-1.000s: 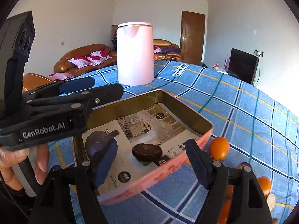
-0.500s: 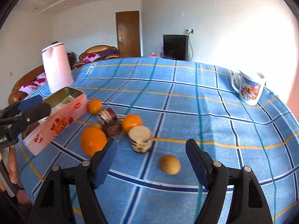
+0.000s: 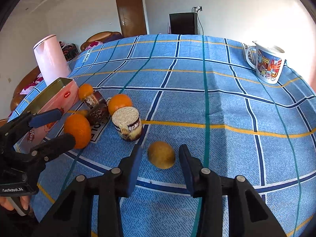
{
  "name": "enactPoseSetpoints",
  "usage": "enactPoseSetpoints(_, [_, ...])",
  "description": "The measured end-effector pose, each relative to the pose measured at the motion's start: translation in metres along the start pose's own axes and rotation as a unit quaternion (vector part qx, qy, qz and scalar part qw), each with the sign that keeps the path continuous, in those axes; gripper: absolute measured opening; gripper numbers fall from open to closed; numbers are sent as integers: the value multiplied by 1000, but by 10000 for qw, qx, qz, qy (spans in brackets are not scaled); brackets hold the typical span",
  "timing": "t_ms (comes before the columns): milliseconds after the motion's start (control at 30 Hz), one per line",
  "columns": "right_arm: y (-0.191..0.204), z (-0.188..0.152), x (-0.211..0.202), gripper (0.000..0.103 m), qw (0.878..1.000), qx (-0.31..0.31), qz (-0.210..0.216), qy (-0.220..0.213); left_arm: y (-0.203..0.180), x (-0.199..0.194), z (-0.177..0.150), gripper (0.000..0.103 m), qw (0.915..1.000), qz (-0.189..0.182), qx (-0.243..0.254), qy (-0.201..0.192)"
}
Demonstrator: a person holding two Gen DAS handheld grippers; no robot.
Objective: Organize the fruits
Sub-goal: 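Grasp the large orange with the left tool while the right tool grasps the yellow round fruit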
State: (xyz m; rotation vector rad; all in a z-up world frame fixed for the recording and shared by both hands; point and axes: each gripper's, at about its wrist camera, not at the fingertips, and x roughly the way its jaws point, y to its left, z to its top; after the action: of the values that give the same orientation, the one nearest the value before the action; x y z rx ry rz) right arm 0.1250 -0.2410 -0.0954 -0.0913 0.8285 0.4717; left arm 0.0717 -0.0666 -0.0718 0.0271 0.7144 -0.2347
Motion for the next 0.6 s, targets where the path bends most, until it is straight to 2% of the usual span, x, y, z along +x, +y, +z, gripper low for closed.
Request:
enactPoseSetpoints(167, [1,0,2,37,10000,-8,28,50,1,11,0,60,9996,-136,-87,216])
enactPoseSetpoints(267, [3,0,1,29,10000,-51,12,35,6,13,0,49,9993,-166,-229,248])
enactPoseSetpoints(367, [3,0,-2,29,10000,-59,51,-55,9,11,0,50,9989,-270,-319,188])
enactPoseSetpoints(600, [4,-2,-12,29,9991,-110,110,-389,0,-1,-3,50,9998,-40,-140,-152])
